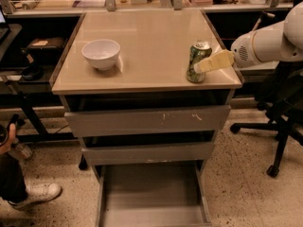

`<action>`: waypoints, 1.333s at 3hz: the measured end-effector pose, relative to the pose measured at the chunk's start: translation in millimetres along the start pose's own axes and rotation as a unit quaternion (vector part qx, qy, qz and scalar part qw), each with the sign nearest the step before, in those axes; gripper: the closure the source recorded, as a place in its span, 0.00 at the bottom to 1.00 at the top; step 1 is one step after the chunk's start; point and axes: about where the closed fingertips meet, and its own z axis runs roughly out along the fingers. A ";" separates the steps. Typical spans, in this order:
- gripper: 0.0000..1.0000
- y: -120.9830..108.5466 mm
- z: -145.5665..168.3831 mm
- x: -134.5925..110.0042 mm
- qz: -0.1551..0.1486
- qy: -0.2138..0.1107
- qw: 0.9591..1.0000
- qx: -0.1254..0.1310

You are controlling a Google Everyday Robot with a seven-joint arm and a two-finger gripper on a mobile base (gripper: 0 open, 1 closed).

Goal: Place green can into bottom drawer

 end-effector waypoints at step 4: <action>0.00 45.5 22.6 -40.0 -0.029 -0.014 0.998 -0.053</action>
Offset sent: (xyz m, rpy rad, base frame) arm 0.0115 0.0428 0.0093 0.0665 -0.0117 0.0681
